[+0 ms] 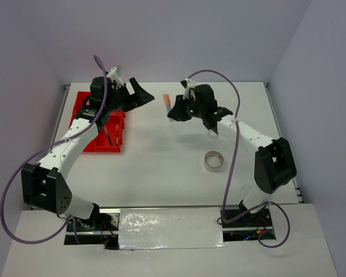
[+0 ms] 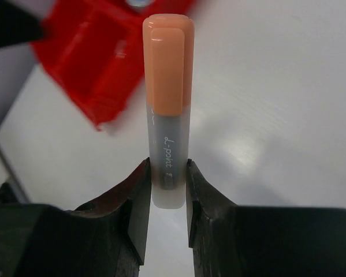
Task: Sort the stationery into containers
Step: Pick up the pen from the center of the board, then place the pen in the storage box.
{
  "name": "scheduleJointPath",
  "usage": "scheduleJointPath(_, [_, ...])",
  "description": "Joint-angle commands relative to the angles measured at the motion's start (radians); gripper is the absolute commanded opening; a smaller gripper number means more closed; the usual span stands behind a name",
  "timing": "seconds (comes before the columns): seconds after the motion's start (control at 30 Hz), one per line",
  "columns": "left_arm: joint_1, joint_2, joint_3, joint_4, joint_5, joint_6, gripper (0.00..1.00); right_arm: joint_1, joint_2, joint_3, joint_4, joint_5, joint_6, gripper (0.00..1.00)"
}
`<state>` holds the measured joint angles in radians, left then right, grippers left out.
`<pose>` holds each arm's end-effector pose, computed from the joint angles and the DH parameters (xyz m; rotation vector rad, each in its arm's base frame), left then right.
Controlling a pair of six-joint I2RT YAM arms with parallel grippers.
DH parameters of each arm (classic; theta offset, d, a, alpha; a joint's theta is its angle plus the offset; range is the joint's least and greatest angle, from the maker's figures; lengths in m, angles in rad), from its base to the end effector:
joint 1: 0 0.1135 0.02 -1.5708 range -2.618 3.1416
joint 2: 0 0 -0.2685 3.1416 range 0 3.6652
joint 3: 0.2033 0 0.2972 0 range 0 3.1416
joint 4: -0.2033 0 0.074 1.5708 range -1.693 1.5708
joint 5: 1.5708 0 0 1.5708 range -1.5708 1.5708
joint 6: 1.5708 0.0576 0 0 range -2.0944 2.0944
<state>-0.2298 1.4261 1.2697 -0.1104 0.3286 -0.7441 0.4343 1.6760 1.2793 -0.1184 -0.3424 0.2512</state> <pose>0.3873 -0.1097 0.3592 -0.2537 1.9219 -0.9688 0.4014 0.2075 0.2602 -0.4096 2.1070 0.7662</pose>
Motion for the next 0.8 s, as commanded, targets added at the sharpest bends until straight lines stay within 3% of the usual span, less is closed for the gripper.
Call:
scheduleJointPath(0.0, [-0.043,0.033,0.042,0.086,0.055,-0.02,0.99,0.113,-0.07,-0.076,0.243,-0.012,0.109,0.0])
scheduleJointPath(0.17, [-0.051,0.045,0.034,0.075,0.029,-0.011,0.97,0.193,-0.151,-0.133,0.347,-0.021,0.152,0.0])
scheduleJointPath(0.3, [-0.054,0.056,0.014,0.101,0.062,-0.021,0.83,0.236,-0.159,-0.097,0.33,-0.02,0.143,0.0])
scheduleJointPath(0.43, [-0.054,0.071,0.011,0.101,0.087,-0.015,0.35,0.245,-0.141,-0.061,0.304,-0.014,0.154,0.0])
scheduleJointPath(0.6, [-0.055,0.097,0.029,0.103,0.132,0.006,0.0,0.244,-0.092,0.006,0.26,-0.009,0.169,0.0])
scheduleJointPath(0.67, [-0.054,0.112,0.077,0.049,0.101,0.063,0.0,0.241,-0.09,-0.001,0.29,-0.046,0.174,0.18])
scheduleJointPath(0.7, [-0.049,0.119,0.129,0.011,0.019,0.087,0.0,0.222,-0.099,-0.033,0.312,-0.062,0.195,0.42])
scheduleJointPath(0.73, [-0.046,0.132,0.155,-0.068,-0.032,0.142,0.0,0.21,-0.105,-0.052,0.354,-0.079,0.207,0.99])
scheduleJointPath(0.77, [-0.027,0.145,0.189,-0.112,-0.087,0.173,0.0,0.169,-0.113,-0.092,0.355,-0.084,0.221,1.0])
